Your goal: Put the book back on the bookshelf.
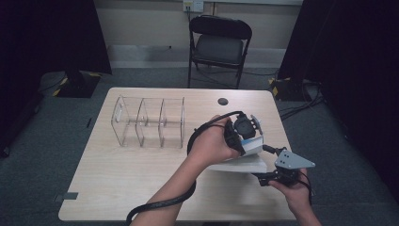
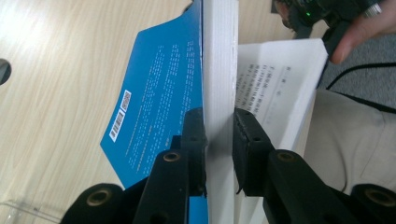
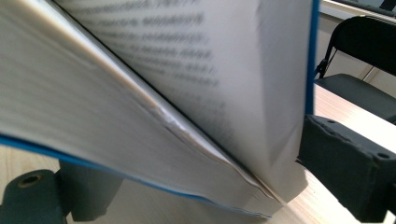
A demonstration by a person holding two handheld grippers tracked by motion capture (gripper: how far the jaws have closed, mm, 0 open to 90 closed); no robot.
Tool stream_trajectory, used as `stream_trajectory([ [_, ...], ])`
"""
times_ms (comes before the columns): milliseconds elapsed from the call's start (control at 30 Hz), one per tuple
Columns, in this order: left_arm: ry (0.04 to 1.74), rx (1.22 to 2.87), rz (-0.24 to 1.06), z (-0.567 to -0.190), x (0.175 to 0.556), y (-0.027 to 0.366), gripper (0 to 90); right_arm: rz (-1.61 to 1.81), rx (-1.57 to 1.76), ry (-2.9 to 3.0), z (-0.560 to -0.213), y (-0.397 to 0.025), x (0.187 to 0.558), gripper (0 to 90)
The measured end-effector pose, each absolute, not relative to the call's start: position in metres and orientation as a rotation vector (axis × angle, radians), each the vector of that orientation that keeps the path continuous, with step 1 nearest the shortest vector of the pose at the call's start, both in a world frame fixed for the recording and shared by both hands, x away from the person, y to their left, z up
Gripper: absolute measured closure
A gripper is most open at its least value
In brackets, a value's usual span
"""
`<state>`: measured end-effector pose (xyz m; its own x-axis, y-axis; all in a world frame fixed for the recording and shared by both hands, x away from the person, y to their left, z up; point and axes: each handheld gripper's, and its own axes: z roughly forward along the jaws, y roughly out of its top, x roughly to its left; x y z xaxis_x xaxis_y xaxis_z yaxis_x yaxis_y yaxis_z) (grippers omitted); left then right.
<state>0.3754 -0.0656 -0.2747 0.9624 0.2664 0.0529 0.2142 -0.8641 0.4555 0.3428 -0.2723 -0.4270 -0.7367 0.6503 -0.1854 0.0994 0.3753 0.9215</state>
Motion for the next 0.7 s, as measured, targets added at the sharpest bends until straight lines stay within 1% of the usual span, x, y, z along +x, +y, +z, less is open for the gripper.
stream_trajectory([
  [333, 0.344, 2.634, 0.131, -0.2758, 0.3771, -0.0667, 76.0, 1.367, 0.626, 2.113, -0.4269, -0.2758, 0.3458, 9.6],
  [600, 0.316, 2.650, 0.161, -0.2737, 0.3765, -0.0682, 76.1, 1.382, 0.611, 2.118, -0.4256, -0.2770, 0.3494, 9.7],
  [700, 0.309, 2.652, 0.152, -0.2729, 0.3762, -0.0680, 76.1, 1.370, 0.592, 2.121, -0.4240, -0.2745, 0.3488, 9.7],
])
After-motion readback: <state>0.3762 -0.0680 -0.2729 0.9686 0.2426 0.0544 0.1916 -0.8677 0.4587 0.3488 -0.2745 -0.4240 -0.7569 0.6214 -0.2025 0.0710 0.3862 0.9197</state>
